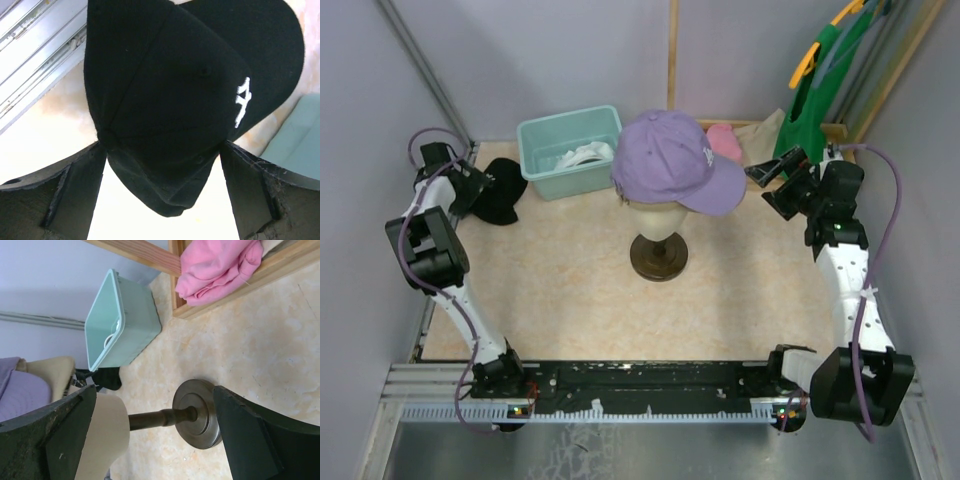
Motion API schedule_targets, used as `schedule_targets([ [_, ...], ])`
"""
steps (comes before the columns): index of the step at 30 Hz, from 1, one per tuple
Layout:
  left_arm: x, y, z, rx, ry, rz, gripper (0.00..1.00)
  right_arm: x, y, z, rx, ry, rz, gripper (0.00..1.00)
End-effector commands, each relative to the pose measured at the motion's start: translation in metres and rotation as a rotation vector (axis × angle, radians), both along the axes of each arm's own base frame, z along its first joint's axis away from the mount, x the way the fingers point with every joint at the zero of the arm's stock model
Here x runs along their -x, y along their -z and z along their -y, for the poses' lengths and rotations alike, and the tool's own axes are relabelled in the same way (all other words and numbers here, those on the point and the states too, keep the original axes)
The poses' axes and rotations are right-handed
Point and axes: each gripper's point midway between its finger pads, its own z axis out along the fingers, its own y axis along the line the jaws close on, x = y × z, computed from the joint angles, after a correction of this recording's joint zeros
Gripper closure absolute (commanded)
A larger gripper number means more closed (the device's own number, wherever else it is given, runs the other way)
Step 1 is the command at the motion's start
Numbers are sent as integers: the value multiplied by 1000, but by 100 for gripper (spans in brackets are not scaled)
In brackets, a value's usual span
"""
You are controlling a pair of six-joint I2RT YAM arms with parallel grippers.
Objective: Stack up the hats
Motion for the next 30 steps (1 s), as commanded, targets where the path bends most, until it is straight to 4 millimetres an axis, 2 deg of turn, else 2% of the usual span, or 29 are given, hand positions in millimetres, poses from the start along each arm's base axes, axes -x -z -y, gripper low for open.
schedule_targets([
  [1,-13,2,-11,-13,-3,-2,4,-7,-16,9,15,36,42,1],
  [4,-18,8,-10,-2,2,-4,16,-6,-18,12,28,50,43,1],
  [8,-21,9,-8,2,19,7,63,-5,-25,16,55,70,51,1],
  [10,-23,7,-6,6,41,16,79,-6,-29,20,85,80,56,1],
  [13,-24,-4,1,21,86,41,97,-10,-39,26,138,93,66,1],
  [16,-22,-31,11,30,135,101,100,-16,-54,33,176,106,101,1],
  [18,-18,-59,19,24,172,158,100,-23,-64,38,190,115,120,1],
  [21,-10,-94,32,32,228,236,100,-32,-90,41,197,120,180,1],
  [24,0,-126,56,80,320,323,100,-41,-115,40,179,117,234,1],
  [28,21,-166,80,116,371,423,100,-51,-160,36,144,102,333,1],
  [30,29,-191,87,115,389,474,100,-54,-191,29,120,70,416,1],
])
